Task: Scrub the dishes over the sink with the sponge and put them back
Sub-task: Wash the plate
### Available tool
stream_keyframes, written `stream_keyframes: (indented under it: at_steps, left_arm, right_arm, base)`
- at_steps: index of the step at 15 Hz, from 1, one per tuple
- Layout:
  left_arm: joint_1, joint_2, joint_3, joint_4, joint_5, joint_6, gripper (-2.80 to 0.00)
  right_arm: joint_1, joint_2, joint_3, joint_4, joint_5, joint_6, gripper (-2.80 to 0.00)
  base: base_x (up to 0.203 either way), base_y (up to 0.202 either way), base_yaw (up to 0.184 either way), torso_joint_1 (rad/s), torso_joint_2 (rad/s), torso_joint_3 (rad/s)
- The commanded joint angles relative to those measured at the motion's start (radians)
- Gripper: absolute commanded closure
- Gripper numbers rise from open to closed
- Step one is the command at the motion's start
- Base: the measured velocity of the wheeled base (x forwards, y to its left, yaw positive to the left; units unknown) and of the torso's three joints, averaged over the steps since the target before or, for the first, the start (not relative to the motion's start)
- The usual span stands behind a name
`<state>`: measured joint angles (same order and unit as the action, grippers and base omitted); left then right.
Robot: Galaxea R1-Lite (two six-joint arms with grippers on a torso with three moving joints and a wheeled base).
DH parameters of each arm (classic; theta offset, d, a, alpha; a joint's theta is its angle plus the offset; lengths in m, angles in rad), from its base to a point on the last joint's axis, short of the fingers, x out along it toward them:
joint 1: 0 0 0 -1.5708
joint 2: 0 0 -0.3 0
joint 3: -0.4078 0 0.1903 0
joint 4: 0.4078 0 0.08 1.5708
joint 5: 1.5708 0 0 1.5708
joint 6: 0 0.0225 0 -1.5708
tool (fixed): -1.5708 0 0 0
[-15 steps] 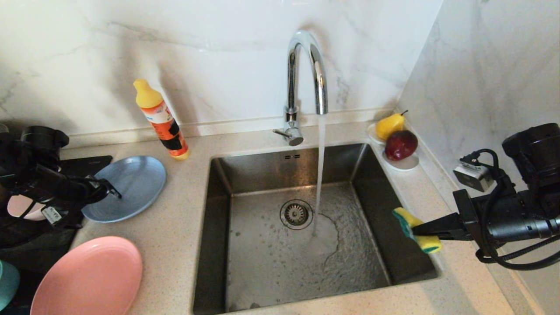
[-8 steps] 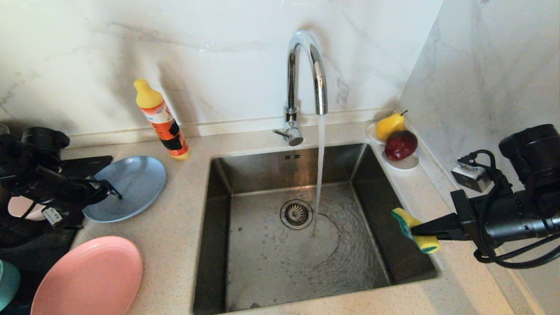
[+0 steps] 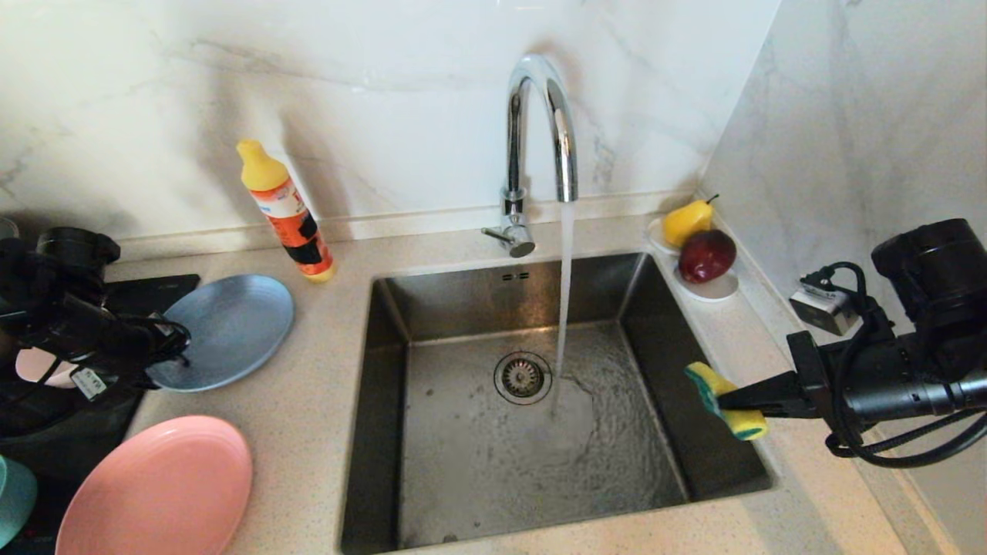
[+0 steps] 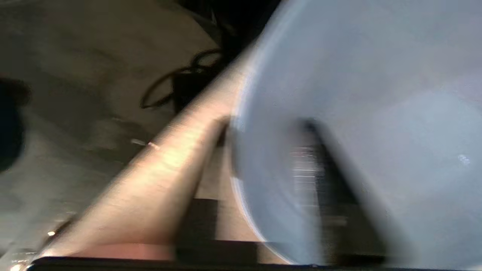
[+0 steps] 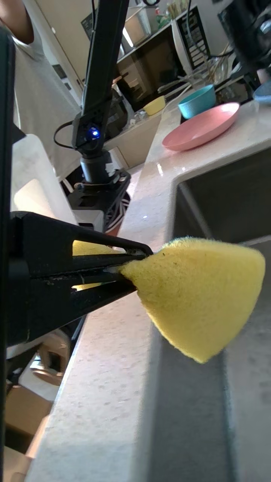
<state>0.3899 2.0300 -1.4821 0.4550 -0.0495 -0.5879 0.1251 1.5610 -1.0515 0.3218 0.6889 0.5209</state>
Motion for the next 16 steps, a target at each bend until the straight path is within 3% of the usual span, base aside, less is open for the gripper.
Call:
stream_keyframes:
  at_steps: [1, 6, 16]
  left_arm:
    - [0.03, 0.0, -0.001, 0.004, 0.029, 0.008, 0.0]
    - [0.099, -0.028, -0.003, 0.005, 0.031, 0.082, 0.0]
    - [0.09, -0.121, -0.013, 0.012, 0.02, 0.059, 0.0]
  right_arm:
    - [0.007, 0.009, 0.002, -0.003, 0.004, 0.004, 0.0]
    - [0.008, 0.011, 0.013, -0.003, 0.006, 0.004, 0.0]
    - [0.009, 0.02, 0.013, -0.006, 0.007, 0.002, 0.0]
  base:
    - [0.0, 0.0, 0.0, 0.0, 0.0, 0.0]
    - [0.0, 0.0, 0.0, 0.0, 0.0, 0.0]
    - [0.0, 0.0, 0.0, 0.0, 0.0, 0.0]
